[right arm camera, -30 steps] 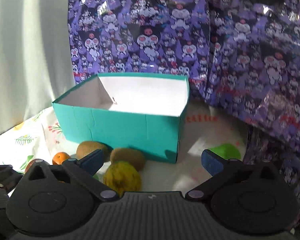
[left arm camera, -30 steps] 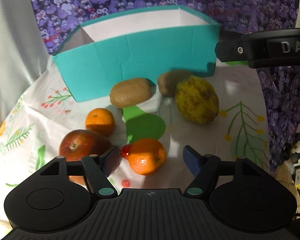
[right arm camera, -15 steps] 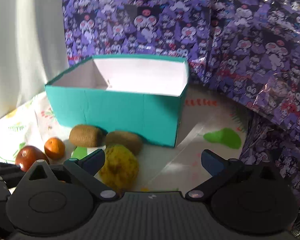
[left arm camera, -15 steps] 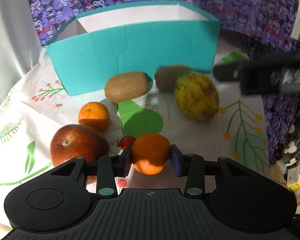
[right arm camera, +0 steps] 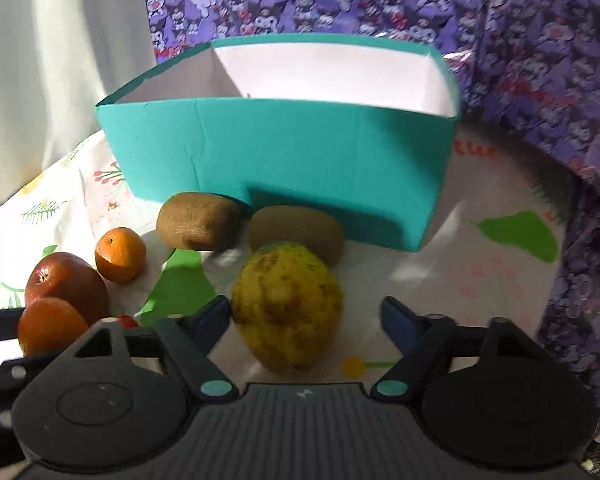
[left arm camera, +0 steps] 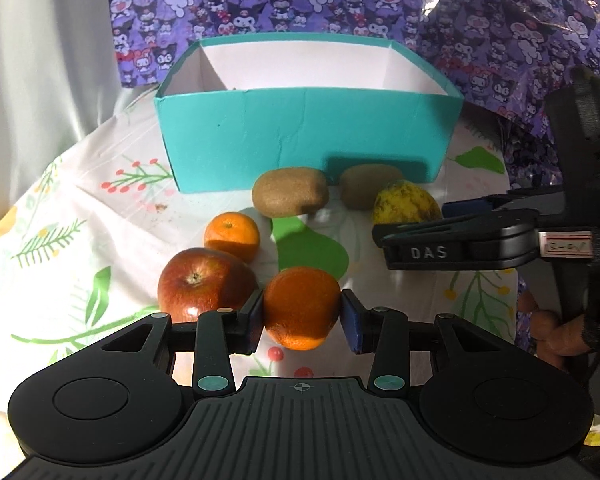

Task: Organize fruits

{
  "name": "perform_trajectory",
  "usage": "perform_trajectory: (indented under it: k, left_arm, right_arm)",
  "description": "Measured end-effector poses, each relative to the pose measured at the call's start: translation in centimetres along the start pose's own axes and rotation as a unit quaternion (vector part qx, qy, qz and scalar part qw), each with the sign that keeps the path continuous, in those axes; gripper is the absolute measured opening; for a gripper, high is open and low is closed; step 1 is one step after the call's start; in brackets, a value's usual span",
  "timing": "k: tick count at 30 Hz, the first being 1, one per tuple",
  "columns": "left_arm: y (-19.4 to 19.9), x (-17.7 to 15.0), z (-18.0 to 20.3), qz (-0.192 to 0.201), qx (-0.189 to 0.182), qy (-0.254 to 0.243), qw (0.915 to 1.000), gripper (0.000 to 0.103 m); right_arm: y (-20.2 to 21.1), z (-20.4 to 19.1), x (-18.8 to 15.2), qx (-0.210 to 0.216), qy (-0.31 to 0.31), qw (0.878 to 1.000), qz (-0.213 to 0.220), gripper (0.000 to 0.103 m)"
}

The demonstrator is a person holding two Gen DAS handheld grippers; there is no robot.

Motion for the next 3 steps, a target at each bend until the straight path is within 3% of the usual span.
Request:
perform_trajectory:
  k: [3]
  left_arm:
    - [-0.14, -0.16, -0.22, -0.006, 0.003, 0.005, 1.0, 0.044]
  right_arm:
    - [-1.03, -0.22, -0.46, 0.002, -0.006, 1.0, -0.017, 0.064]
Point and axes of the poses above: each gripper's, at about its wrist camera, not at the fingertips, and y roughly against the way its jaws point, z to its right, x to its top, the point moved 6 cm from there along -y, roughly the way its jaws point, and after that the axes turned 15 degrees about z, right-handed, at the moved point
